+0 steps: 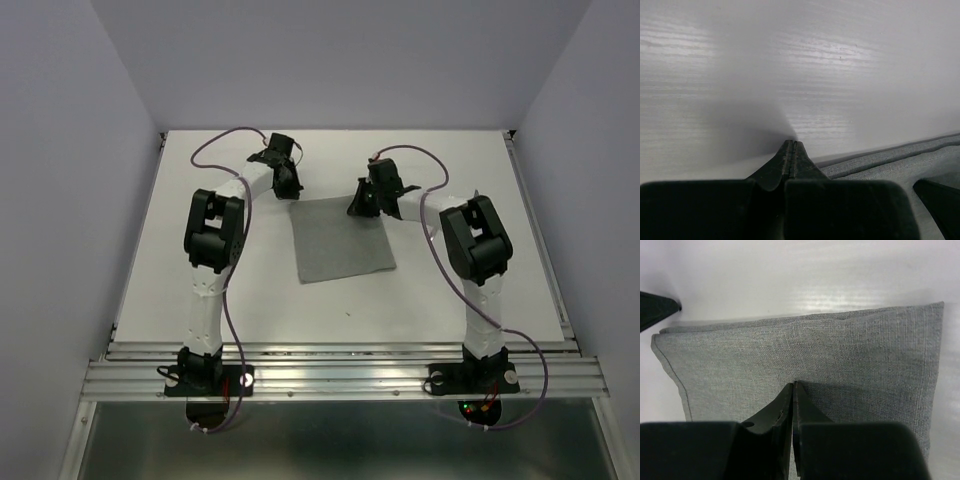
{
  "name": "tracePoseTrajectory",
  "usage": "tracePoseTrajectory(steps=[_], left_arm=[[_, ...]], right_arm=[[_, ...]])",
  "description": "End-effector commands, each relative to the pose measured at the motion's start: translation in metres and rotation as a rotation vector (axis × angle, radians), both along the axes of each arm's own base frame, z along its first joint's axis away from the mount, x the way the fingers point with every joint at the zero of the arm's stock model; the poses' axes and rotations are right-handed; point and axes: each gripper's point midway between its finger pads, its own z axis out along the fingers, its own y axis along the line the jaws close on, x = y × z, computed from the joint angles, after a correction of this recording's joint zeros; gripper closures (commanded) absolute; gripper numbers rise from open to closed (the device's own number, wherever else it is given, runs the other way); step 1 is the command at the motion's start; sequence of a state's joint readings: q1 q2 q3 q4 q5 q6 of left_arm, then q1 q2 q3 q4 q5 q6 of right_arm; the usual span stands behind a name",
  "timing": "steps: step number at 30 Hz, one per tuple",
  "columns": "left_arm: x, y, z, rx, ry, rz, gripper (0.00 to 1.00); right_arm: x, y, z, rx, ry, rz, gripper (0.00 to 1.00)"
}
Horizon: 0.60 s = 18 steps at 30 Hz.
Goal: Fold the napkin into a case and place the utensils inside
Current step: Smooth out the upper triangle-folded napkin at the center of the board, then fold the 2/3-rectangle-folded napkin at the center of the board.
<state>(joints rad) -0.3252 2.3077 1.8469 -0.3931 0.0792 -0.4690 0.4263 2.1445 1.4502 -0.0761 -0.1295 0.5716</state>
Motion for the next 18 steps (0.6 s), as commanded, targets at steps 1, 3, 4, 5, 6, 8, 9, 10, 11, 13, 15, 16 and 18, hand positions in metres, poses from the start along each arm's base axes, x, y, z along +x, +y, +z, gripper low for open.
tracePoseTrajectory(steps=[1, 3, 4, 5, 6, 8, 9, 10, 11, 13, 15, 16, 18], left_arm=[[-0.042, 0.005, -0.001, 0.021, 0.061, -0.029, 1.00], [-0.055, 0.006, 0.004, 0.023, 0.057, -0.033, 1.00], [-0.072, 0.008, 0.007, 0.029, 0.065, -0.041, 1.00], [-0.087, 0.007, 0.010, 0.025, 0.065, -0.050, 1.00], [-0.084, 0.005, 0.022, 0.008, 0.034, -0.054, 1.00], [-0.106, 0.001, 0.014, 0.013, 0.062, -0.082, 1.00], [-0.113, -0.001, 0.015, 0.014, 0.069, -0.092, 1.00], [-0.120, -0.002, 0.019, 0.014, 0.067, -0.103, 1.00], [-0.125, -0.002, 0.021, 0.018, 0.075, -0.107, 1.00], [-0.129, 0.005, 0.035, 0.029, 0.063, -0.095, 1.00], [-0.124, 0.022, 0.044, 0.041, 0.054, -0.054, 1.00], [-0.123, 0.028, 0.052, 0.039, 0.043, -0.037, 1.00], [-0.118, 0.052, 0.058, 0.037, 0.045, 0.030, 1.00]], right_arm=[[-0.047, -0.012, -0.019, -0.073, 0.087, 0.098, 0.93], [-0.062, -0.022, -0.017, -0.104, 0.085, 0.125, 0.93], [-0.068, -0.026, -0.017, -0.118, 0.095, 0.131, 0.93], [-0.074, -0.031, -0.009, -0.138, 0.093, 0.147, 0.92], [-0.076, -0.033, -0.004, -0.144, 0.086, 0.152, 0.92], [-0.077, -0.034, 0.008, -0.149, 0.064, 0.160, 0.87], [-0.076, -0.034, 0.016, -0.149, 0.047, 0.162, 0.86], [-0.074, -0.029, 0.030, -0.142, 0.017, 0.170, 0.84], [-0.074, -0.024, 0.037, -0.140, 0.002, 0.179, 0.83], [-0.072, -0.011, 0.058, -0.155, -0.056, 0.188, 0.79], [-0.075, 0.002, 0.069, -0.189, -0.095, 0.200, 0.73], [-0.078, 0.009, 0.073, -0.209, -0.108, 0.208, 0.69], [-0.079, 0.027, 0.082, -0.286, -0.165, 0.194, 0.55]])
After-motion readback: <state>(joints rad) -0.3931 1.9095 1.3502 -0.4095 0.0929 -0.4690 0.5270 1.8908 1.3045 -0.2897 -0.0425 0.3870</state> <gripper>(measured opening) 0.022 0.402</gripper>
